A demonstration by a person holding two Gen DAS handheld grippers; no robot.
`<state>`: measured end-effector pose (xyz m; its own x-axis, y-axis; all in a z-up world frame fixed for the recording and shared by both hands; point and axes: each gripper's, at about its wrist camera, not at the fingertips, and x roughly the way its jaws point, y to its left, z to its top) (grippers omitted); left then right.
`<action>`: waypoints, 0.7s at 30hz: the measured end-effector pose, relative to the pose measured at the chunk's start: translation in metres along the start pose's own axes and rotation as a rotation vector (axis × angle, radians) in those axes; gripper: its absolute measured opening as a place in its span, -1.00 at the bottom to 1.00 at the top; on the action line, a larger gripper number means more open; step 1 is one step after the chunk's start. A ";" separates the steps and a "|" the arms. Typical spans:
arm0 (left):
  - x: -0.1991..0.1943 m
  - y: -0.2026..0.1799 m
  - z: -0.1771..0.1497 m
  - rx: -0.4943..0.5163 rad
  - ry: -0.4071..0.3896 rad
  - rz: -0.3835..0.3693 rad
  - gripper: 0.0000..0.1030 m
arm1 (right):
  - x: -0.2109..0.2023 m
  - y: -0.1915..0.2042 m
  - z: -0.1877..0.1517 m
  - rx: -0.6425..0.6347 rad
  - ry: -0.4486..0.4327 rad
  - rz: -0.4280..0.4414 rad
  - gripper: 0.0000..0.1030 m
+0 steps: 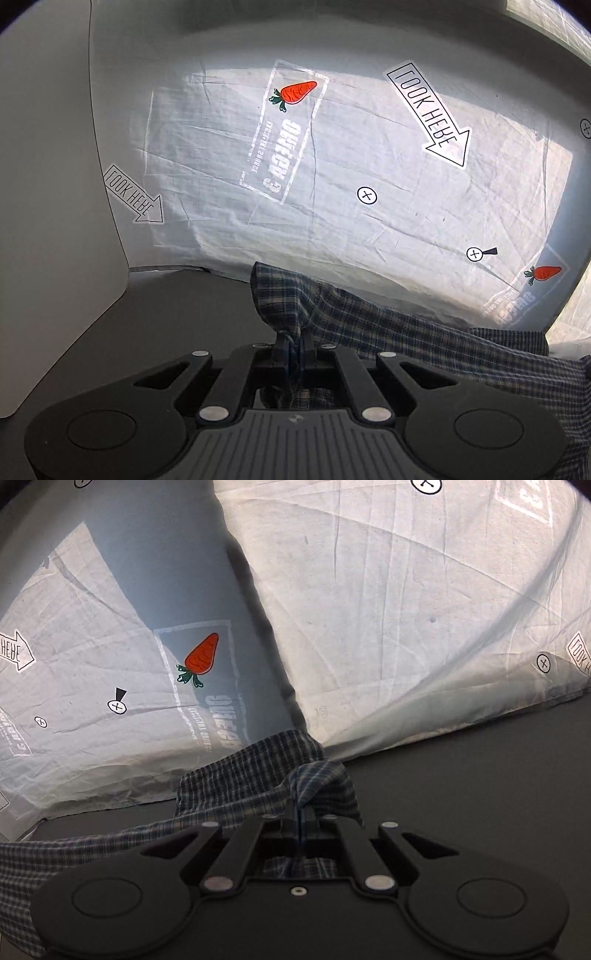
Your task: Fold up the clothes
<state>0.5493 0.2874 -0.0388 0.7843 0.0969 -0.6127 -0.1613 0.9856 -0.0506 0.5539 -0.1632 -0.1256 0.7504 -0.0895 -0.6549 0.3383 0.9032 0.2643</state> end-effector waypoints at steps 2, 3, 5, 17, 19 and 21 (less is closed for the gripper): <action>0.016 0.010 -0.012 -0.007 0.051 0.023 -0.90 | 0.017 0.007 -0.008 -0.019 0.026 -0.015 -0.96; 0.025 0.014 -0.019 -0.012 0.079 0.035 -0.90 | 0.025 0.009 -0.013 -0.027 0.044 -0.023 -0.96; 0.041 0.023 -0.033 -0.023 0.130 0.054 -0.90 | 0.041 0.012 -0.019 -0.041 0.078 -0.039 -0.96; 0.096 0.048 -0.063 -0.082 0.314 0.081 -0.89 | 0.058 0.012 -0.028 -0.080 0.183 -0.083 -0.57; 0.096 0.049 -0.061 -0.094 0.320 0.078 -0.88 | 0.048 0.011 -0.025 -0.090 0.170 -0.085 -0.54; 0.095 0.049 -0.059 -0.099 0.321 0.078 -0.88 | 0.036 0.010 -0.022 -0.094 0.157 -0.085 -0.52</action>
<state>0.5805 0.3367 -0.1465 0.5416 0.1079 -0.8337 -0.2832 0.9572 -0.0601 0.5718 -0.1484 -0.1625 0.6210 -0.1067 -0.7765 0.3363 0.9311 0.1410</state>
